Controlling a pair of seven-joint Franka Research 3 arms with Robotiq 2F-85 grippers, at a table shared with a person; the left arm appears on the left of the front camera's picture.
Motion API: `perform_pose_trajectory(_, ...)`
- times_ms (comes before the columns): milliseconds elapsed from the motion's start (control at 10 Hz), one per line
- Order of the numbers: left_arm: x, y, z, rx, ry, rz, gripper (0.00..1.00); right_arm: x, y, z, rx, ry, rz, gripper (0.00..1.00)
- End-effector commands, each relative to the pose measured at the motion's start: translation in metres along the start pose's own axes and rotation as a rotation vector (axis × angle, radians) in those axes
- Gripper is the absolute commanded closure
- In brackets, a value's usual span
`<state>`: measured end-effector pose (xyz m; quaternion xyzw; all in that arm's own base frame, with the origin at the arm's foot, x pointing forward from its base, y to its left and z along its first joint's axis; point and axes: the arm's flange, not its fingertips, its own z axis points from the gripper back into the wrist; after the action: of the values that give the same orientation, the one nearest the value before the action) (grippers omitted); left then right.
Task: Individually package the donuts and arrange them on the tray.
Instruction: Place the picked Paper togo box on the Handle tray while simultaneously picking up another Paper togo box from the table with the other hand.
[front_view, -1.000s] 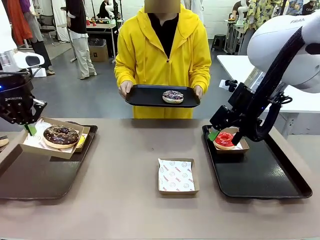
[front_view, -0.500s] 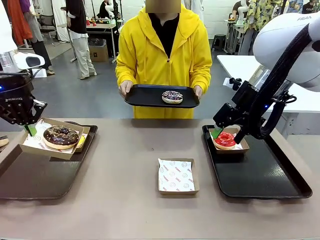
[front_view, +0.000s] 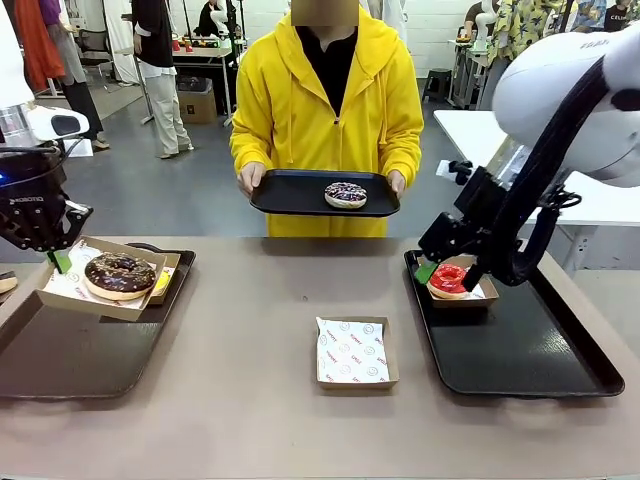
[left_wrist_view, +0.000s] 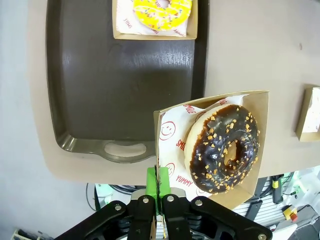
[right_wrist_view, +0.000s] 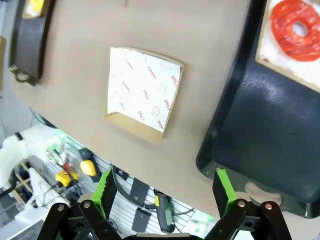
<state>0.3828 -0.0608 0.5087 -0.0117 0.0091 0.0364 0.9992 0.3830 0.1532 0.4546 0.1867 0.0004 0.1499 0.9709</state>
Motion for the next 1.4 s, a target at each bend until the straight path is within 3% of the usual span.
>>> perform_pose_trajectory(0, 0.004, 0.033, -0.011, 0.012, -0.021, -0.018, 0.99, 0.015, 0.028, -0.03, -0.11, 0.026, 0.004, 0.0)
perform_pose_trajectory(300, 0.008, 0.068, -0.036, 0.014, -0.011, -0.063, 0.99, 0.023, 0.062, -0.084, -0.235, 0.056, -0.024, 0.0)
perform_pose_trajectory(600, 0.013, 0.088, -0.056, -0.008, -0.031, -0.096, 0.99, 0.028, 0.067, -0.12, -0.362, -0.052, -0.139, 0.0)
perform_pose_trajectory(800, 0.016, 0.095, -0.068, -0.017, -0.019, -0.082, 0.99, 0.027, 0.062, -0.129, -0.375, -0.14, -0.259, 0.0)
perform_pose_trajectory(900, 0.018, 0.094, -0.068, -0.017, -0.017, -0.062, 0.99, 0.028, 0.061, -0.13, -0.358, -0.132, -0.275, 0.0)
perform_pose_trajectory(1000, 0.014, 0.088, -0.061, -0.012, -0.008, -0.069, 0.99, 0.026, 0.062, -0.118, -0.34, -0.091, -0.181, 0.0)
perform_pose_trajectory(1300, 0.014, 0.088, -0.061, -0.012, -0.008, -0.069, 0.99, 0.026, 0.062, -0.118, -0.34, -0.091, -0.181, 0.0)
